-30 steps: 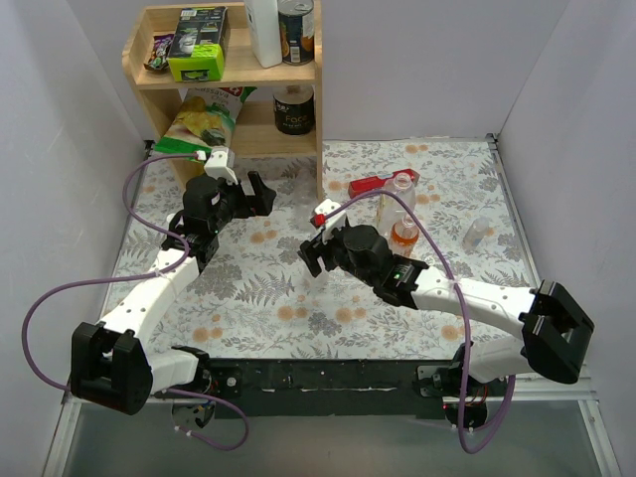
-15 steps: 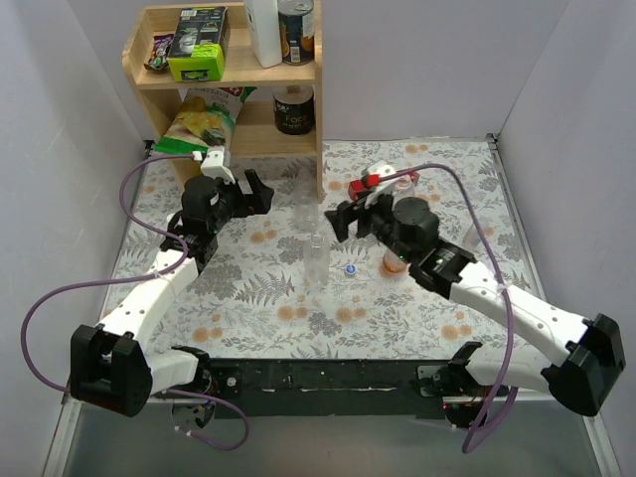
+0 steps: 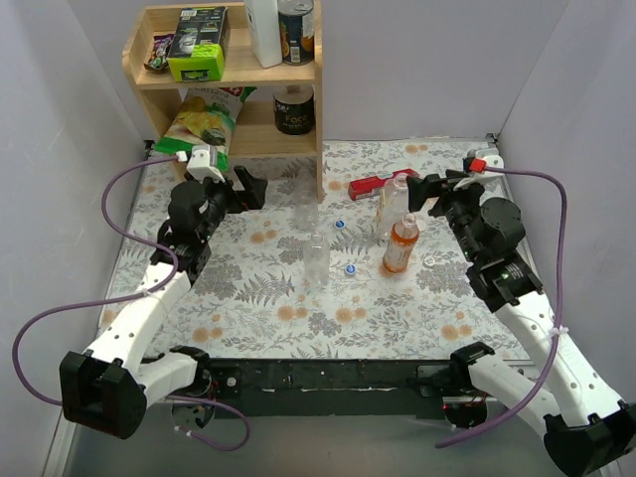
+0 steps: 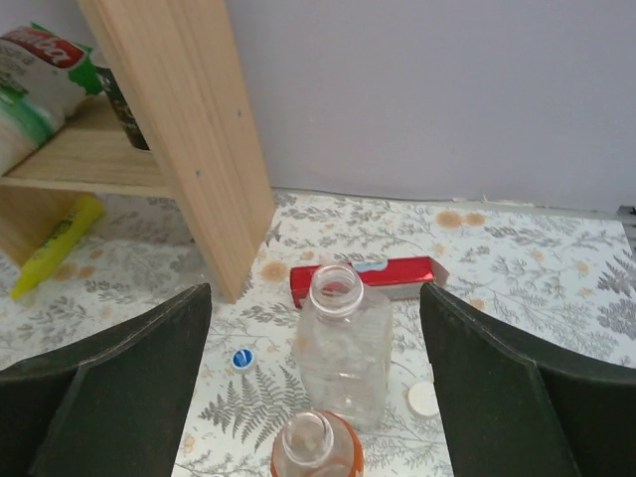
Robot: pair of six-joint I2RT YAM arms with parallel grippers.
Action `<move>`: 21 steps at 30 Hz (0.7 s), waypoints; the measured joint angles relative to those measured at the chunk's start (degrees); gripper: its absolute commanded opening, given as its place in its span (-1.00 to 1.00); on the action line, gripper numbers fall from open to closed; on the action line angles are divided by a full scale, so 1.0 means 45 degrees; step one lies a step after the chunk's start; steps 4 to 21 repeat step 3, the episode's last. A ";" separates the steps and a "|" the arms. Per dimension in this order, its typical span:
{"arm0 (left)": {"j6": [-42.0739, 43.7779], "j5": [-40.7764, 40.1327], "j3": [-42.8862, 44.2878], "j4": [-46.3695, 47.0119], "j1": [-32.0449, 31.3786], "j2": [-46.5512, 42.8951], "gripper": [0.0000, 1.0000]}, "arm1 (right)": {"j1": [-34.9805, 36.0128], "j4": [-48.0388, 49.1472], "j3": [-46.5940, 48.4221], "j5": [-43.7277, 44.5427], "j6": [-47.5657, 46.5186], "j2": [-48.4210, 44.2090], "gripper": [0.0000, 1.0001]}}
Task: Unscrew the bottle caps
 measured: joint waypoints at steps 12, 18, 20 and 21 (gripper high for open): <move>0.0000 -0.0141 -0.0015 0.0015 -0.0024 0.0000 0.96 | -0.0330 -0.0379 -0.0389 -0.0005 0.0058 -0.0189 0.83; 0.0000 -0.0141 -0.0015 0.0015 -0.0024 0.0000 0.96 | -0.0330 -0.0379 -0.0389 -0.0005 0.0058 -0.0189 0.83; 0.0000 -0.0141 -0.0015 0.0015 -0.0024 0.0000 0.96 | -0.0330 -0.0379 -0.0389 -0.0005 0.0058 -0.0189 0.83; 0.0000 -0.0141 -0.0015 0.0015 -0.0024 0.0000 0.96 | -0.0330 -0.0379 -0.0389 -0.0005 0.0058 -0.0189 0.83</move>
